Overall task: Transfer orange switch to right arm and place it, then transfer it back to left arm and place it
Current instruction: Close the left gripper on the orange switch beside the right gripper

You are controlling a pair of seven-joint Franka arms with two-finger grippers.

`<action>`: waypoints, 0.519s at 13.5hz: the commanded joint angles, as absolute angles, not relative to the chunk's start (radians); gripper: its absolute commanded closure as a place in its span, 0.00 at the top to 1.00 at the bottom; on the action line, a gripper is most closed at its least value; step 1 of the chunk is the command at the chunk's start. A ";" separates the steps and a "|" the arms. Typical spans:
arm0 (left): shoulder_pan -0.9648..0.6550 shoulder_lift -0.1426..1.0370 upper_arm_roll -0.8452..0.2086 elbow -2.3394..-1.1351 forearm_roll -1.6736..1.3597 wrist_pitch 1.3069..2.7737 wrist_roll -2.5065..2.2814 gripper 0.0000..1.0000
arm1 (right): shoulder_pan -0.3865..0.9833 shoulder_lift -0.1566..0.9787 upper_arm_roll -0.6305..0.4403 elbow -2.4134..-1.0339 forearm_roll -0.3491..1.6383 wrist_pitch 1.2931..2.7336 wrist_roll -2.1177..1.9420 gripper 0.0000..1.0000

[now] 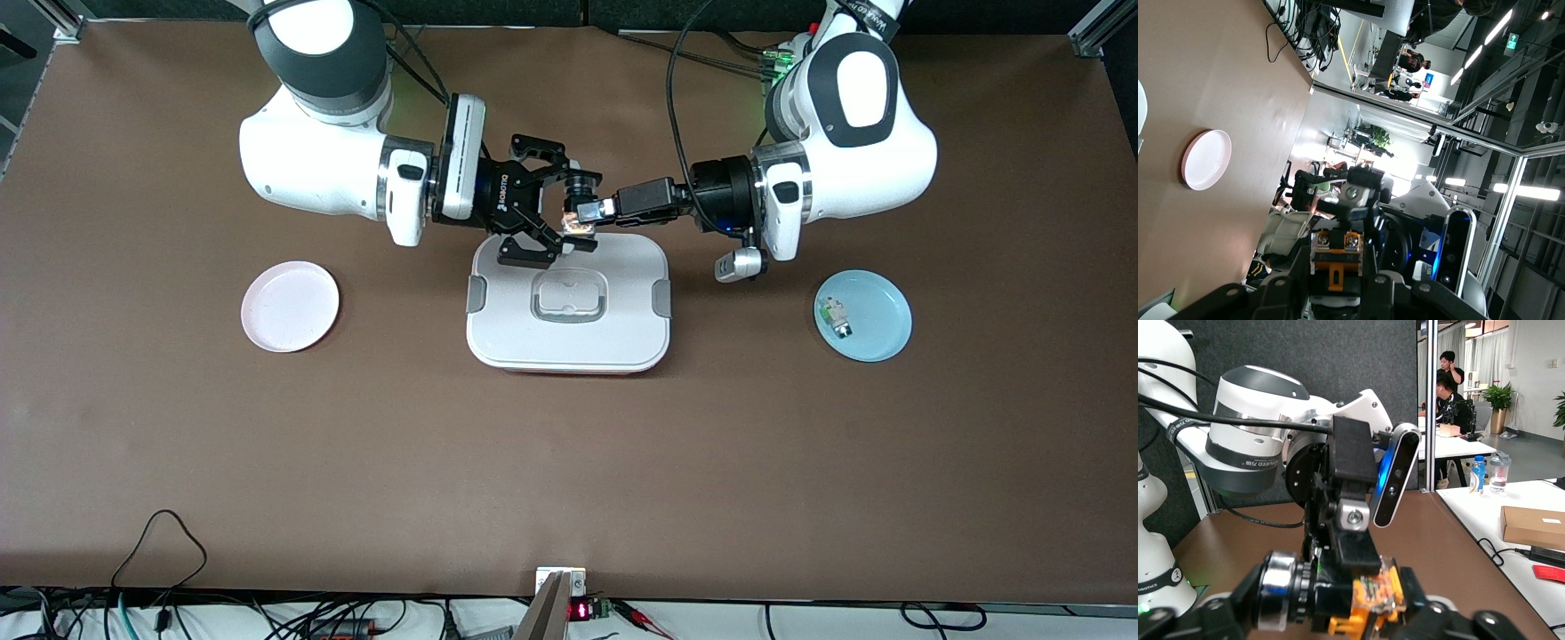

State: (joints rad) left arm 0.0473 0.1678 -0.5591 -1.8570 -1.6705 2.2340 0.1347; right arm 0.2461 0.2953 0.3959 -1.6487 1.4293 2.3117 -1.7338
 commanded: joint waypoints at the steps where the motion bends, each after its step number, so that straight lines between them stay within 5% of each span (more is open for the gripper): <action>1: 0.046 0.176 -0.563 -1.844 -1.593 2.244 0.115 0.09 | 0.244 0.308 0.400 -1.625 1.453 2.304 -1.746 1.00; 7: 0.055 0.175 -0.555 -1.844 -1.147 2.142 0.031 0.10 | 0.226 0.307 0.391 -1.617 1.440 2.304 -1.738 1.00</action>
